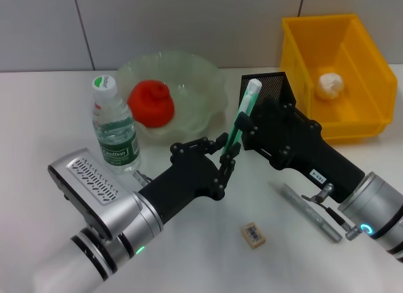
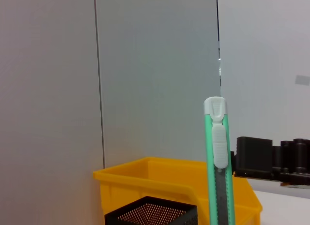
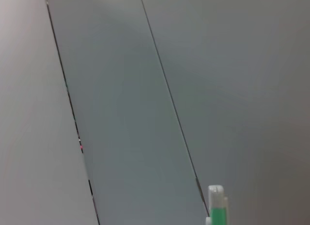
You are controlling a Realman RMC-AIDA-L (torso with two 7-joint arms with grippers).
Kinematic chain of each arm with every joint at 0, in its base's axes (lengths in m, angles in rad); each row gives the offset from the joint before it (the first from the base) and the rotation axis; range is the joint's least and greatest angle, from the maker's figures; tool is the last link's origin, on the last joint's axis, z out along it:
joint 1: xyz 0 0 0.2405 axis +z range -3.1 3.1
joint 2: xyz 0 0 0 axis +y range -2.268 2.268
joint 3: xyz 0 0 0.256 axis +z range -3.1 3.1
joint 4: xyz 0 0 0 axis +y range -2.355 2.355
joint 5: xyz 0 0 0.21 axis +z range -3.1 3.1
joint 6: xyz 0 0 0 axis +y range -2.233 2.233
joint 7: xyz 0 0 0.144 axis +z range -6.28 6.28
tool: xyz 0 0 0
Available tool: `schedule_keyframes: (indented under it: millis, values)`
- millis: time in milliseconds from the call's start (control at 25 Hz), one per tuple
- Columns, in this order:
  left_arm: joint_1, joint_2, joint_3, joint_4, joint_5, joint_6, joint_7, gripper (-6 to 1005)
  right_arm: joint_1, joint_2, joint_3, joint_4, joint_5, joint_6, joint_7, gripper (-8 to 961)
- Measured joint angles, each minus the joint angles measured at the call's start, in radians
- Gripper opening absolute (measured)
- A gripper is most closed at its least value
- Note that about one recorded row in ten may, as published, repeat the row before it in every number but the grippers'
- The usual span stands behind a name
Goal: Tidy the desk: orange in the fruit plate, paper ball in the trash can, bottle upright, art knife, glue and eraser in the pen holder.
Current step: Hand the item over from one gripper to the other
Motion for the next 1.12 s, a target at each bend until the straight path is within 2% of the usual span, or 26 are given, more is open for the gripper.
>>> schedule_keyframes:
  millis: [1120]
  values:
    - [0.024, 0.0, 0.03, 0.002, 0.007, 0.006, 0.011, 228, -0.025, 0.001, 0.012, 0.025, -0.002, 0.005, -0.003, 690]
